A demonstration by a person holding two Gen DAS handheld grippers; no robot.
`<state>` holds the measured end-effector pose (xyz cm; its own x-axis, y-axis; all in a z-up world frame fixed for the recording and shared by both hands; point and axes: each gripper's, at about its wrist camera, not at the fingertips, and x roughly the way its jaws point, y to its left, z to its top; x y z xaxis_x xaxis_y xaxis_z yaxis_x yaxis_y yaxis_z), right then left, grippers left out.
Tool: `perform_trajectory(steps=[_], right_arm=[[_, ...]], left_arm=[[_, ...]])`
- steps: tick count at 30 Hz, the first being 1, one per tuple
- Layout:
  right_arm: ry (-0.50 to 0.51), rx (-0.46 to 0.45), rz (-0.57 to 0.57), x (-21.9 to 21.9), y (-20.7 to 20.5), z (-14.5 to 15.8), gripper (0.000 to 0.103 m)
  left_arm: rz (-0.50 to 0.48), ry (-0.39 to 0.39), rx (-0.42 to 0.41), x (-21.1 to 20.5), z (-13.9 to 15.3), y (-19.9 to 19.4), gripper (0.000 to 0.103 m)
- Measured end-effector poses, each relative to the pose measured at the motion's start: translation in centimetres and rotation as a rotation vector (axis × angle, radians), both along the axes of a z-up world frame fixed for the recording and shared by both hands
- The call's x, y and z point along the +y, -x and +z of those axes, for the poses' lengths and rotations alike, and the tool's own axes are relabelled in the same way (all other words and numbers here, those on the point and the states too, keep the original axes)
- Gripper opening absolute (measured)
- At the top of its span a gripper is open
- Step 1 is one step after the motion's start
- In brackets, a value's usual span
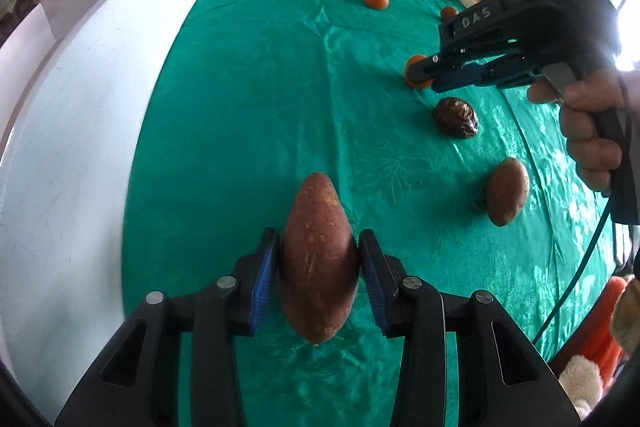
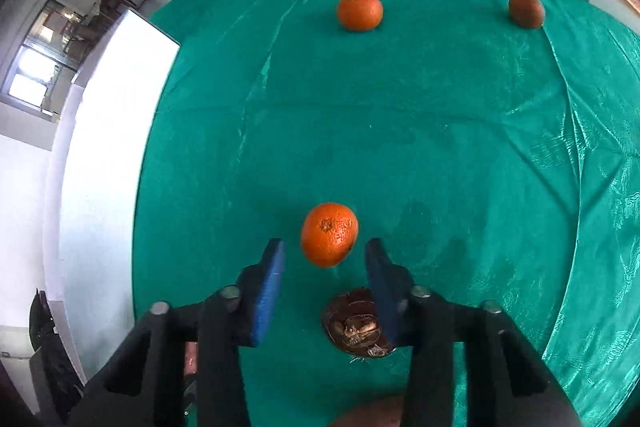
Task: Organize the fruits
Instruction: 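Grasp the sweet potato with the left tool while the right tool grasps a small orange, then drop the sweet potato and orange into the white bin with both tools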
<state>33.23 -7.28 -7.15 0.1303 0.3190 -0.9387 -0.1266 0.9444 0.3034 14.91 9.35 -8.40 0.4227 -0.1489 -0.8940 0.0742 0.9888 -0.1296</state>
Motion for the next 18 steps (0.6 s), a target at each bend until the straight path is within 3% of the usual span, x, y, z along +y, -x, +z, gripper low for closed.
perform_trajectory(steps=[6, 10, 14, 18], right_arm=[[0.014, -0.117, 0.039, -0.9, 1.8, 3.0, 0.023], [0.009, -0.162, 0.118, -1.4, 4.6, 5.0, 0.023], [-0.088, -0.226, 0.208, 0.3, 7.4, 9.2, 0.023], [-0.236, -0.279, 0.295, 5.5, 9.1, 13.5, 0.023]], left_arm=[[-0.002, 0.016, -0.009, 0.2, -0.1, 0.3, 0.040], [0.034, 0.125, -0.028, 1.2, 1.2, 2.0, 0.040], [0.064, 0.292, -0.108, 3.5, 6.5, 5.0, 0.040], [0.166, 0.335, -0.256, 8.3, 12.9, 7.4, 0.040]])
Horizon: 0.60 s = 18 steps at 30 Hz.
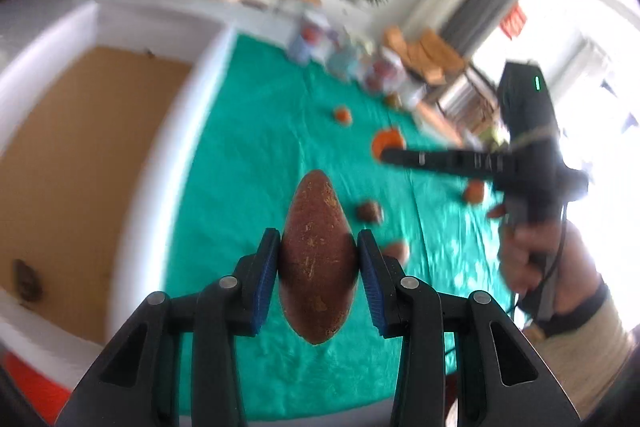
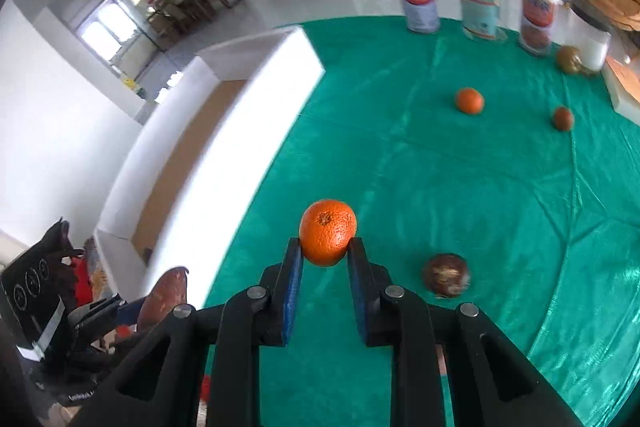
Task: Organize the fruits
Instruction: 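Drop the sweet potato and orange into the white bin with both tools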
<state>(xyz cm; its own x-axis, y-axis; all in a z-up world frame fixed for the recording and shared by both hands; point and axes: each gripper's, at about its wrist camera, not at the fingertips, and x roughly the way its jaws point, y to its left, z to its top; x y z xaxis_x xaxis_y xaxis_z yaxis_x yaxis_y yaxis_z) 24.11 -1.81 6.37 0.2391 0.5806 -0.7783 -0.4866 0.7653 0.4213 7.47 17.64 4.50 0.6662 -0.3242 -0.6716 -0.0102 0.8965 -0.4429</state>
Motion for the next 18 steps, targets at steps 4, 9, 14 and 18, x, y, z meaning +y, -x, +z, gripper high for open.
perform_trajectory(steps=[4, 9, 14, 18], right_arm=[[-0.111, 0.027, 0.137, 8.0, 2.3, 1.4, 0.023], [-0.077, 0.034, 0.235, 16.9, 4.7, -1.0, 0.024], [-0.056, 0.054, 0.189, 18.8, 5.0, -3.1, 0.030], [-0.107, -0.047, 0.094, 12.4, 4.8, -0.8, 0.065]], left_arm=[[0.196, -0.088, -0.036, 6.5, 3.0, 1.0, 0.040], [0.380, -0.204, 0.094, 12.0, -0.3, 0.5, 0.040], [0.452, -0.210, 0.146, 13.4, -3.2, 0.8, 0.041], [0.496, -0.201, 0.040, 12.3, -1.2, 1.4, 0.085]])
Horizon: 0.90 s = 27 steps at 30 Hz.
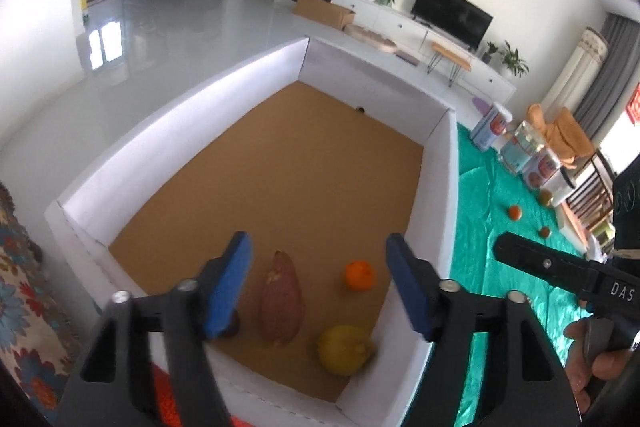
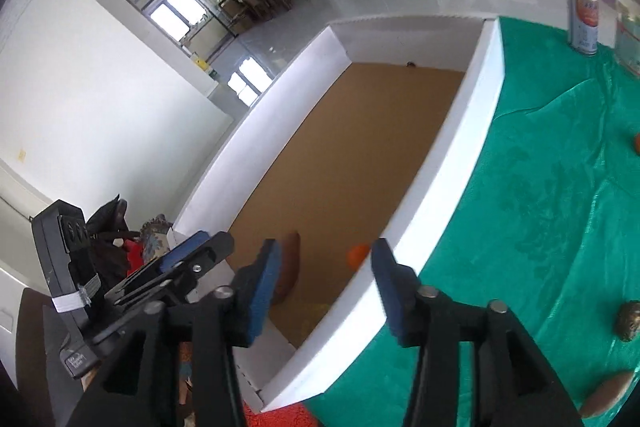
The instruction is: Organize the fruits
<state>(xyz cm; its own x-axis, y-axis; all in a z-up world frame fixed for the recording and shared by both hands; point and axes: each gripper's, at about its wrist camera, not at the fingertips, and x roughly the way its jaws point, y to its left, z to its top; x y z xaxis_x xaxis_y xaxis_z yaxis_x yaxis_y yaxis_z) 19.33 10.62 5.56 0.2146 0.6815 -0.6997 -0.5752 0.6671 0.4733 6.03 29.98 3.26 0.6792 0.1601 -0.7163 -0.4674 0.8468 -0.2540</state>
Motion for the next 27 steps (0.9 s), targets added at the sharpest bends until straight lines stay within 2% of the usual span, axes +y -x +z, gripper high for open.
perform_trajectory(steps=[2, 4, 6, 8, 11, 14, 17, 20, 22, 24, 27], right_arm=[[0.006, -0.082, -0.065, -5.0, 0.2, 1.0, 0.070], [0.047, -0.165, -0.164, -10.8, 1.0, 1.0, 0.075], [0.112, -0.229, -0.310, -17.9, 2.2, -0.5, 0.086], [0.206, -0.267, -0.466, -25.1, 3.4, -3.2, 0.089], [0.420, -0.248, -0.655, -34.2, 4.3, -8.7, 0.089], [0.483, -0.171, -0.747, -40.0, 4.1, -12.2, 0.089], [0.524, -0.195, -0.771, -41.2, 3.3, -13.1, 0.089], [0.547, -0.245, -0.742, -40.6, 1.2, -13.1, 0.089], [0.556, -0.249, -0.713, -39.2, 0.1, -13.5, 0.091], [0.554, -0.214, -0.678, -38.5, -1.3, -14.0, 0.094], [0.494, -0.157, -0.670, -38.7, -2.4, -14.6, 0.103]], left_arm=[[-0.020, -0.014, -0.052, -1.5, 1.2, 0.0, 0.087], [-0.088, -0.011, -0.086, -3.9, 2.1, -0.1, 0.088], [-0.175, 0.000, -0.117, -7.2, 2.6, -0.1, 0.094], [-0.266, 0.010, -0.129, -10.9, 2.3, -0.1, 0.097], [-0.459, 0.013, -0.055, -17.5, -0.8, -1.5, 0.097], [-0.576, -0.032, 0.077, -22.6, -5.6, -4.1, 0.097], [-0.575, -0.129, 0.142, -25.0, -9.9, -6.9, 0.097], [-0.546, -0.211, 0.155, -25.4, -12.2, -8.8, 0.097], [-0.514, -0.229, 0.172, -25.3, -13.3, -10.5, 0.097], [-0.476, -0.221, 0.190, -24.7, -14.2, -11.2, 0.098], [-0.426, -0.226, 0.182, -24.2, -14.4, -11.4, 0.102]])
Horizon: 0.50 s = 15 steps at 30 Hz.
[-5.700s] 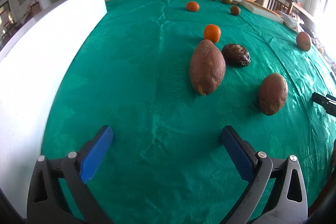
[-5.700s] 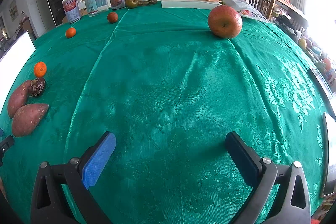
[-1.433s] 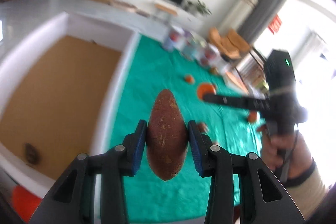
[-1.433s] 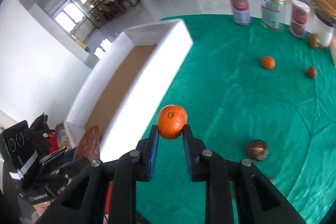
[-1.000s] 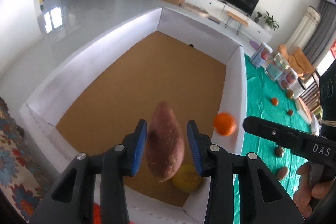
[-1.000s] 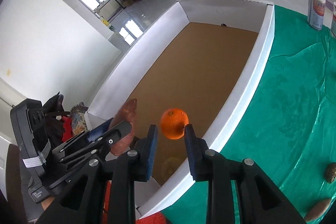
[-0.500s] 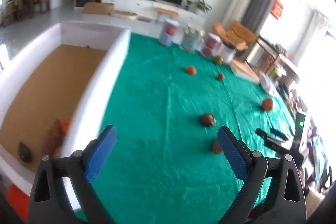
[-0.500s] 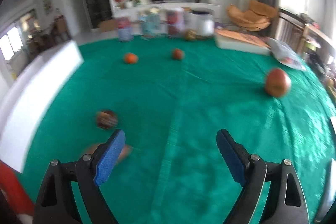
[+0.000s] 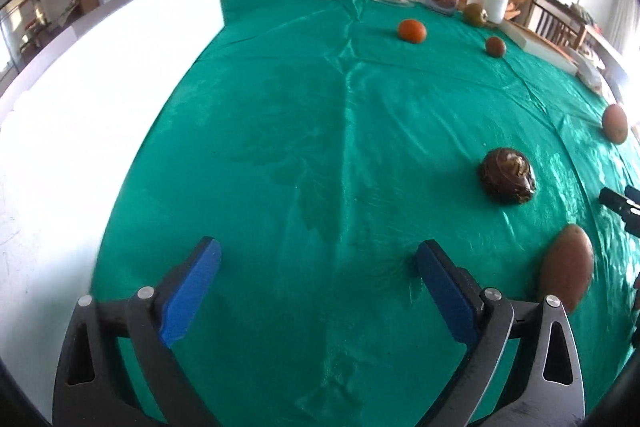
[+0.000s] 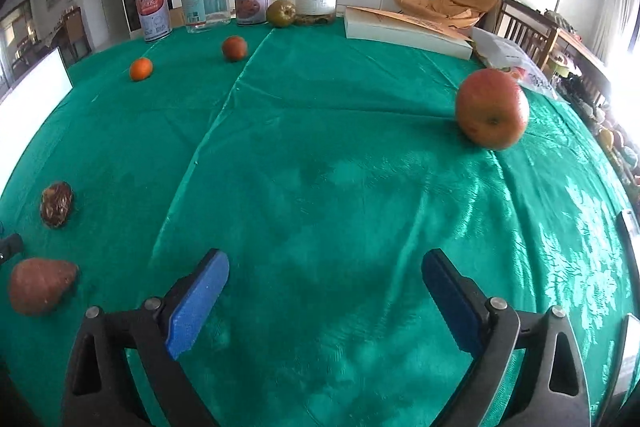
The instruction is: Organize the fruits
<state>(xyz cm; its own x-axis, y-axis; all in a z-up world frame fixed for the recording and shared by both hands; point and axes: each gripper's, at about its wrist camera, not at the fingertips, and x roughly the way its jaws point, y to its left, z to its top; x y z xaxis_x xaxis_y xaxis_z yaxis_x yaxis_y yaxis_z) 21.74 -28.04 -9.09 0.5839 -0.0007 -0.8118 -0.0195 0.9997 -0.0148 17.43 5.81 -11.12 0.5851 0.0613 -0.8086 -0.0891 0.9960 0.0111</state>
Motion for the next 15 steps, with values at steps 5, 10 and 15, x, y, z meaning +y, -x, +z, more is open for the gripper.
perform_trajectory(steps=[5, 10, 15], right_arm=[[-0.003, 0.002, -0.016, 0.20, -0.46, -0.34, 0.103], [-0.003, 0.001, -0.015, 0.34, -0.55, -0.45, 0.103], [-0.003, 0.001, -0.015, 0.34, -0.59, -0.46, 0.103]], left_arm=[[0.008, 0.000, -0.009, 0.04, -0.17, 0.06, 0.103], [0.006, 0.005, -0.008, 0.17, -0.17, 0.03, 0.103], [0.007, 0.003, -0.007, 0.07, -0.16, -0.14, 0.103]])
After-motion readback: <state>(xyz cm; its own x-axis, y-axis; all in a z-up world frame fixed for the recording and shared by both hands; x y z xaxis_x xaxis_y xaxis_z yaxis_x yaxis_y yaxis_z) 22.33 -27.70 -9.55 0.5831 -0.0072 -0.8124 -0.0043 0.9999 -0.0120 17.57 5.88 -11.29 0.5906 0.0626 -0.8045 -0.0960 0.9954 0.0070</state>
